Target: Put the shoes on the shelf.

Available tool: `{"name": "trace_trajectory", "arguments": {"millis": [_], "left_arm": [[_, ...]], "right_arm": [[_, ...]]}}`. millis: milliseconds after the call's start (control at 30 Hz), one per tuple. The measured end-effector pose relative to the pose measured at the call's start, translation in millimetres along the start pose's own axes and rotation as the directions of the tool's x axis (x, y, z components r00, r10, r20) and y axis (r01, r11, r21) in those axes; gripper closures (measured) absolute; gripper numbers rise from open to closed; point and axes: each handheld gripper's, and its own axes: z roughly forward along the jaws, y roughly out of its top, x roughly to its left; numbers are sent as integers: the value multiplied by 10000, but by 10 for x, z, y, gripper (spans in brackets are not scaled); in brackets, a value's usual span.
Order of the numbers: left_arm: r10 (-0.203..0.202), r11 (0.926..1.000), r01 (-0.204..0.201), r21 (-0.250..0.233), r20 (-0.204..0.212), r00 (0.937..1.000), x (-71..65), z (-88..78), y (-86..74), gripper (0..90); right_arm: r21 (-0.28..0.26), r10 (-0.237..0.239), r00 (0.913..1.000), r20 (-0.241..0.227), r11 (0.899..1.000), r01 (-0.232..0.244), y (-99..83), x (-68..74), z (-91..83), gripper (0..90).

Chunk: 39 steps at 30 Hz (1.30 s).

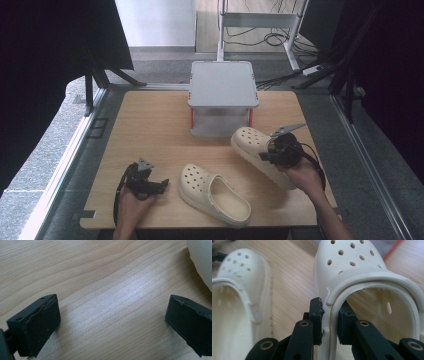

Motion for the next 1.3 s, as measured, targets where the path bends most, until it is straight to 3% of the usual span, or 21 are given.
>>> {"name": "trace_trajectory", "arguments": {"millis": [167, 533, 667, 933, 1067, 1167, 1300], "left_arm": [[-17, 10000, 17, 16, 8, 10000, -1, -1, 0, 0], [-23, 10000, 23, 14, 11, 10000, -1, -1, 0, 0], [-45, 10000, 45, 13, 14, 10000, -3, -1, -1, 0], [-43, 10000, 43, 15, 12, 10000, -3, -1, 0, 0], [-44, 10000, 44, 14, 12, 10000, -3, -1, -1, 0], [-43, 10000, 43, 15, 13, 10000, -3, -1, -1, 0], [-40, 10000, 40, 16, 12, 10000, -3, -1, -1, 0]], "right_arm": [[93, -411, 9987, -308, 9991, 415, 99, 217, 137, 769], [500, -1005, 9912, -863, 9932, 1051, 190, 595, 618, 769], [583, -1142, 9855, -1252, 9908, 1222, 163, 672, 716, 768], [708, -914, 9761, -1970, 9917, 1071, 88, 708, 780, 764], [757, -972, 9738, -2057, 9905, 1148, 47, 719, 810, 759], [559, -1104, 9712, -2110, 9906, 1247, 36, 689, 782, 659], [166, -1184, 9761, -1821, 9922, 1234, 45, 606, 640, 465]]}}
